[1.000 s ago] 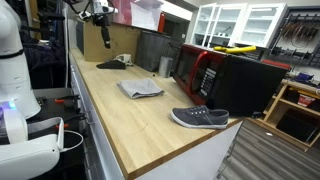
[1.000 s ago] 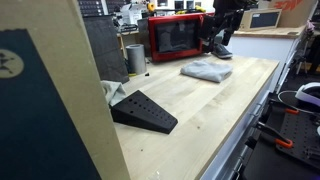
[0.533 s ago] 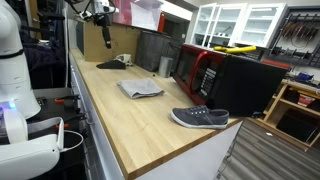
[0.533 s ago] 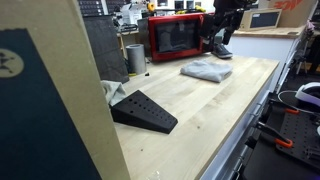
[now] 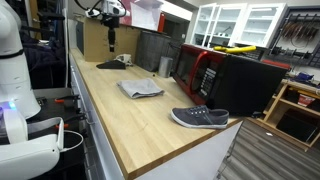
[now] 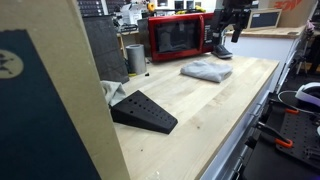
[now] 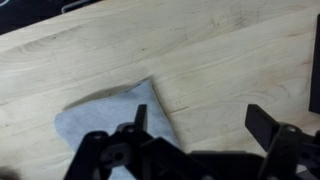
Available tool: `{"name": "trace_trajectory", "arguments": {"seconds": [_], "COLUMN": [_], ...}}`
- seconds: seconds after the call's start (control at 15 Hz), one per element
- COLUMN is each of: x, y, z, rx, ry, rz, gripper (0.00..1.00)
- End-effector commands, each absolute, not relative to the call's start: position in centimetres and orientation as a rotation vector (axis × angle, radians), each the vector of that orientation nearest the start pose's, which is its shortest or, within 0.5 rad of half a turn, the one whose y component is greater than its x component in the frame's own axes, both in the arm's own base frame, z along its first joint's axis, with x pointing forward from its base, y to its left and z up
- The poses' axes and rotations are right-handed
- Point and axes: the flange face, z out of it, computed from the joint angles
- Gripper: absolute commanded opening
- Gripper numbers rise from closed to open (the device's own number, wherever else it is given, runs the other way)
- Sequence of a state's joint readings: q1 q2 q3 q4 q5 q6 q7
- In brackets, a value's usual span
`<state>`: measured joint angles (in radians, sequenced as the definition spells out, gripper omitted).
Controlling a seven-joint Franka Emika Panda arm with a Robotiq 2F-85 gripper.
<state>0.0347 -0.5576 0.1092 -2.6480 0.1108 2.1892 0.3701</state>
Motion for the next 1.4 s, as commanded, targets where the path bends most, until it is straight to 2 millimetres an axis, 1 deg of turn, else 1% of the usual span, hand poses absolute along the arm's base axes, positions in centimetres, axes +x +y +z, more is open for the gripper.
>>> {"name": "trace_trajectory", "arguments": {"seconds": [0.0, 0.2, 0.47, 0.67, 0.93, 1.07, 1.13, 1.33], "x": [37.9, 38.5, 39.8, 41.2, 43.6, 44.5, 43.0, 44.1], "y": [2.6, 0.1, -3.4, -6.3, -9.6, -10.7, -9.7, -10.5], "z": [43.0, 42.5, 42.0, 41.4, 40.3, 39.9, 40.0, 39.4], "rx": [-2.964, -2.928, -2.916, -2.906, -2.895, -2.887, -2.898, -2.899], "ry": [0.454, 0.476, 0.507, 0.538, 0.582, 0.617, 0.613, 0.635], "rz": [-0.009, 0.034, 0.046, 0.047, 0.051, 0.066, 0.056, 0.077], "gripper": [1.0, 1.0, 1.0, 1.0, 1.0, 1.0, 1.0, 1.0]}}
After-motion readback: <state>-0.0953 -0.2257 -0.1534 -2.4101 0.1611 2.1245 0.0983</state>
